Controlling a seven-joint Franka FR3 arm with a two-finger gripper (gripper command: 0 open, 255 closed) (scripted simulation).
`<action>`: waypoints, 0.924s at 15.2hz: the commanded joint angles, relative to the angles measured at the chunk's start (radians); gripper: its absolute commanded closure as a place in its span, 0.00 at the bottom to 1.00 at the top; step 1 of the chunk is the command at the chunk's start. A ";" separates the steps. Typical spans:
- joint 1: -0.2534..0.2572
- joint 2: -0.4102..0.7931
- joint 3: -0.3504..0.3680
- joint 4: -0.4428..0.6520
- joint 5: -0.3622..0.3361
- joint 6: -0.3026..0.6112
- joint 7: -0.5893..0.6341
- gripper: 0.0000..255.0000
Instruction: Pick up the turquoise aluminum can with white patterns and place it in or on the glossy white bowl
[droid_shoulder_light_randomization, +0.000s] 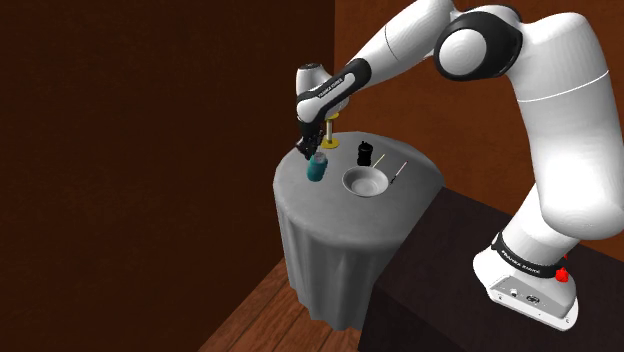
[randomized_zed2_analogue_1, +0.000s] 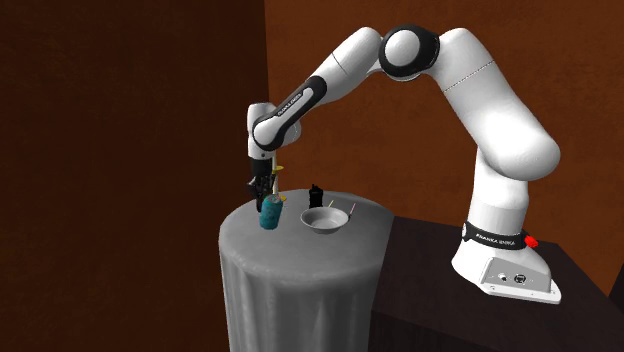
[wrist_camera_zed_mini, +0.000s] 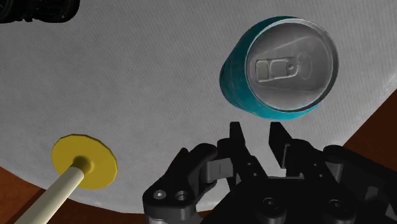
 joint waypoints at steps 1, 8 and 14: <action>0.000 0.001 0.000 0.000 0.000 -0.001 0.000 1.00; 0.023 -0.015 -0.012 -0.034 -0.007 0.000 0.055 0.00; 0.165 -0.080 -0.065 -0.170 -0.030 -0.038 0.384 0.00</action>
